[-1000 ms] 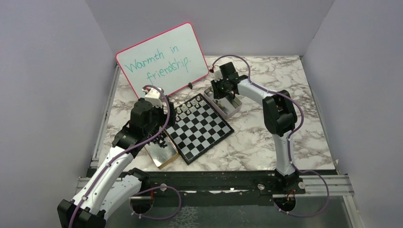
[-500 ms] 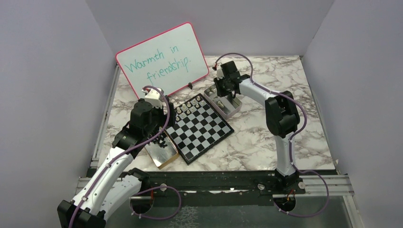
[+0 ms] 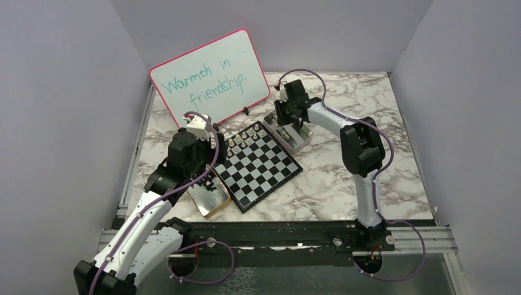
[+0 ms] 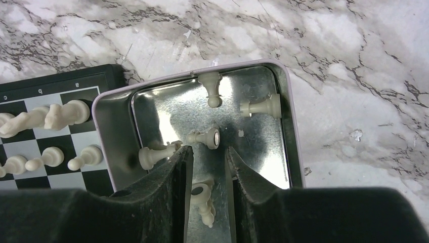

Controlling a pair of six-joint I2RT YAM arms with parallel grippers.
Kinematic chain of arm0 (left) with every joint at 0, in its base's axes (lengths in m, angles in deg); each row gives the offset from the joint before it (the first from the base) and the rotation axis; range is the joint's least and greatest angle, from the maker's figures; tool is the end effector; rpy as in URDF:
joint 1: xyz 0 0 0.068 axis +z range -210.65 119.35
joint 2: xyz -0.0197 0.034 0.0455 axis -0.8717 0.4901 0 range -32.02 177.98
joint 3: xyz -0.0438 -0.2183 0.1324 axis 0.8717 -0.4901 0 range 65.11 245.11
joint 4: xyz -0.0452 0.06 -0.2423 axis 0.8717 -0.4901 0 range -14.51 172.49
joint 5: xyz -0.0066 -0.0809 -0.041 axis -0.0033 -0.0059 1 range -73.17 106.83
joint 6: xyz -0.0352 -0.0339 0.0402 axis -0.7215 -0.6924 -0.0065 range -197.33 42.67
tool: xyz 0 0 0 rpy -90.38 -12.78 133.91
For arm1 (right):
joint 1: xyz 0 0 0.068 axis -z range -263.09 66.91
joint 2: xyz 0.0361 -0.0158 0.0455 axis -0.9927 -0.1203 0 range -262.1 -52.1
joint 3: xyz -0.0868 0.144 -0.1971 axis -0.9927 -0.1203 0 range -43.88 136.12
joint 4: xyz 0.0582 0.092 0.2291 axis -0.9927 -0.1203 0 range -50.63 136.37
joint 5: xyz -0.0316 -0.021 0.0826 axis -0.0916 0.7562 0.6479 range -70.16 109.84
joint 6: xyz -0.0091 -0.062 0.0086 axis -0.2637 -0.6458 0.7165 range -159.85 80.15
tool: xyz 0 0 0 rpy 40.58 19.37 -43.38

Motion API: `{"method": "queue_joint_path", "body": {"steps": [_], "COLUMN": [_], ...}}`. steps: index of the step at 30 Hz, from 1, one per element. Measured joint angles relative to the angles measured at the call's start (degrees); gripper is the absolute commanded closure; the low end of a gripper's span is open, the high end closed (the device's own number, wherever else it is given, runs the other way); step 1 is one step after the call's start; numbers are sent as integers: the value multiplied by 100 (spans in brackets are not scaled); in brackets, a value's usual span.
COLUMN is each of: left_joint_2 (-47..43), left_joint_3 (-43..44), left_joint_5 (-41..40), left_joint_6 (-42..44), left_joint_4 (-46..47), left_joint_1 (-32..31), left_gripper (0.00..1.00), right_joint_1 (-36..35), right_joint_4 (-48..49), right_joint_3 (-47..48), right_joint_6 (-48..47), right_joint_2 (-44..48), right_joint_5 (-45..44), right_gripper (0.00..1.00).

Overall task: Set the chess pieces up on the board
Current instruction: Pick up the chess piece from the storage box.

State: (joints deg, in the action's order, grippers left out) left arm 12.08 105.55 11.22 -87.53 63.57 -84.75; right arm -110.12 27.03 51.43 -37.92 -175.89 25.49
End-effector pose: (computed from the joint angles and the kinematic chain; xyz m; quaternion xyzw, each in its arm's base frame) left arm 0.1787 -0.0748 0.2850 0.0736 0.8280 -0.1246 0.5418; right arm 0.4233 0.2214 0.1704 -0.2198 0.9057 0.1344 0.3366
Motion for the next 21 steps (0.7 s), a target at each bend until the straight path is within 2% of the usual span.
{"method": "queue_joint_path", "body": {"steps": [10, 21], "left_joint_2": [0, 9], "left_joint_3": [-7, -7], "left_joint_5": [0, 2], "left_joint_6": [0, 2], "left_joint_4": [2, 4], "left_joint_1": [0, 0], "left_gripper": [7, 8], "right_joint_1": [0, 0], "right_joint_4": [13, 20], "right_joint_3": [214, 214], "right_joint_6": [0, 20], "right_joint_2": [-339, -404], "right_joint_5": [0, 0], "right_gripper": [70, 90]}}
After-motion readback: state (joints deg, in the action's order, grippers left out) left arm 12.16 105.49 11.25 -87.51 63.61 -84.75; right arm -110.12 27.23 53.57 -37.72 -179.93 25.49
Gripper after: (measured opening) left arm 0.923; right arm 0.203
